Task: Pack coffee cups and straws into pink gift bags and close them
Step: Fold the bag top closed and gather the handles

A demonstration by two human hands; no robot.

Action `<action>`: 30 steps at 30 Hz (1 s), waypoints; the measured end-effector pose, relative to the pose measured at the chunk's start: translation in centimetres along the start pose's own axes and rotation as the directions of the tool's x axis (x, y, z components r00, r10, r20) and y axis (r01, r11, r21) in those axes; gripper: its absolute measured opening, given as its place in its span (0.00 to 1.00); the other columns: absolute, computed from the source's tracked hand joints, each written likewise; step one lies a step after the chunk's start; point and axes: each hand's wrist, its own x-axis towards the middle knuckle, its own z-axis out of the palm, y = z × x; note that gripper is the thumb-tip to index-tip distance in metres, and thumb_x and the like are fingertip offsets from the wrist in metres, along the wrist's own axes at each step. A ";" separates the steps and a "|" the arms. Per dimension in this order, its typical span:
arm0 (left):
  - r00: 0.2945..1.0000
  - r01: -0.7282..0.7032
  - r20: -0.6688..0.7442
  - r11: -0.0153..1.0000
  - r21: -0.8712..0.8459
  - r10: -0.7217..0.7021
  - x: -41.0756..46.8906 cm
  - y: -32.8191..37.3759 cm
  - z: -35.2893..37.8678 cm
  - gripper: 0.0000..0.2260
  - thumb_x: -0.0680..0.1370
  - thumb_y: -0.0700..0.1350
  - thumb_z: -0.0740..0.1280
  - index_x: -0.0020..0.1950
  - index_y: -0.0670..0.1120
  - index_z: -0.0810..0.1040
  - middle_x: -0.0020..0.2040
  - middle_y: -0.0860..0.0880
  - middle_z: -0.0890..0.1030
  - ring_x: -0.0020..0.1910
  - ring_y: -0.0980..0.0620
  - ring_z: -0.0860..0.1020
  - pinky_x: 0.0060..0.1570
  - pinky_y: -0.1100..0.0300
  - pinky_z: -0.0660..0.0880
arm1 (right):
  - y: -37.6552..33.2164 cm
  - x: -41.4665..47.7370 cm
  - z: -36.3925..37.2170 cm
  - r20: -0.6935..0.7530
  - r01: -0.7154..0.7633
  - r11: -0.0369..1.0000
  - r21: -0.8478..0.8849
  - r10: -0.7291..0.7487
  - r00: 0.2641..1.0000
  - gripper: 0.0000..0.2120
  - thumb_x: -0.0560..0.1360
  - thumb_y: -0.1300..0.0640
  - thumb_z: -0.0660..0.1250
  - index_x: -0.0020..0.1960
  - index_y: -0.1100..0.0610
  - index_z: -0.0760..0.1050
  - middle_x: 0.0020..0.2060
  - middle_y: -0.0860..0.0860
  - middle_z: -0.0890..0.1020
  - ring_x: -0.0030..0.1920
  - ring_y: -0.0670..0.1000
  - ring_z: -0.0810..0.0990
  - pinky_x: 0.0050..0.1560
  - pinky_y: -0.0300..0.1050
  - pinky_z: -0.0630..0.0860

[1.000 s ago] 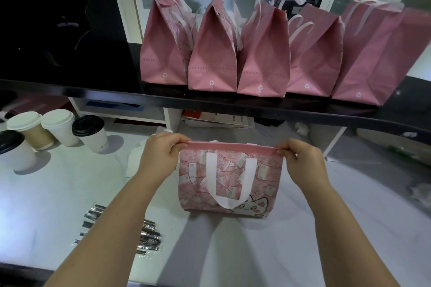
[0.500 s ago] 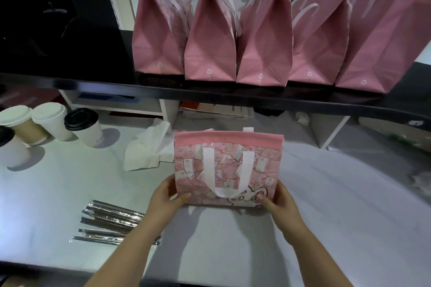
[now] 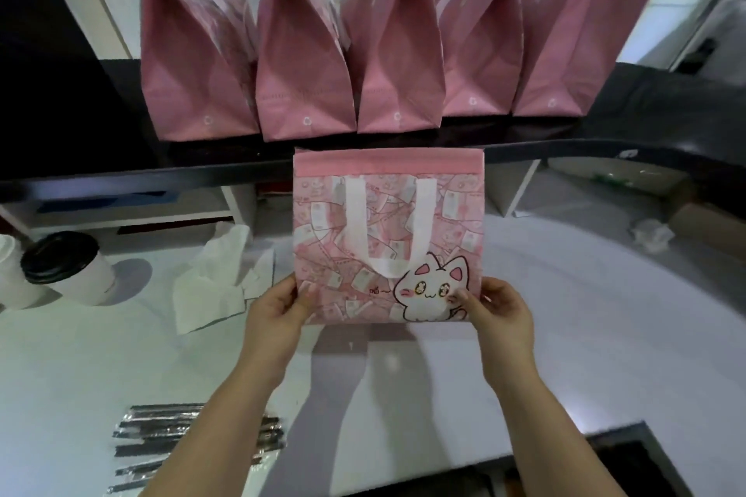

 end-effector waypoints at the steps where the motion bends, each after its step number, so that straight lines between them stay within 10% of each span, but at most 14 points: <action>1: 0.999 0.008 0.041 1.000 -0.018 -0.008 0.1 0.2 0.0 0.08 0.78 0.44 0.68 0.50 0.57 0.84 0.47 0.54 0.86 0.44 0.61 0.83 0.40 0.69 0.76 | -0.2 -0.8 -0.2 -0.056 0.004 1.000 0.009 -0.004 0.998 0.09 0.69 0.67 0.74 0.47 0.60 0.79 0.43 0.54 0.86 0.45 0.52 0.85 0.44 0.43 0.79; 6: 0.981 0.051 0.191 0.995 -0.086 -0.034 1.1 1.0 0.4 0.08 0.78 0.45 0.67 0.51 0.56 0.84 0.49 0.53 0.86 0.47 0.57 0.84 0.41 0.68 0.78 | -0.8 -5.7 -0.6 -0.228 0.050 0.999 0.017 -0.044 0.973 0.07 0.74 0.64 0.71 0.48 0.54 0.83 0.45 0.52 0.86 0.47 0.50 0.85 0.44 0.37 0.80; 16: 0.839 0.145 0.540 0.983 -0.114 -0.061 -0.1 3.0 6.4 0.06 0.77 0.43 0.70 0.46 0.54 0.85 0.46 0.50 0.86 0.45 0.52 0.85 0.44 0.58 0.82 | -5.0 -16.0 -3.5 -0.638 0.134 0.991 -0.010 -0.109 0.762 0.09 0.78 0.64 0.66 0.57 0.60 0.77 0.51 0.54 0.85 0.53 0.54 0.84 0.55 0.55 0.80; 30: 0.318 0.181 0.947 0.978 -0.100 0.038 -21.1 14.7 23.5 0.03 0.76 0.43 0.71 0.47 0.45 0.82 0.44 0.49 0.86 0.45 0.50 0.84 0.41 0.51 0.83 | -15.6 -38.2 -19.2 -0.915 0.470 0.858 -0.207 -0.339 0.217 0.10 0.79 0.66 0.62 0.50 0.53 0.77 0.43 0.49 0.85 0.45 0.49 0.85 0.42 0.40 0.81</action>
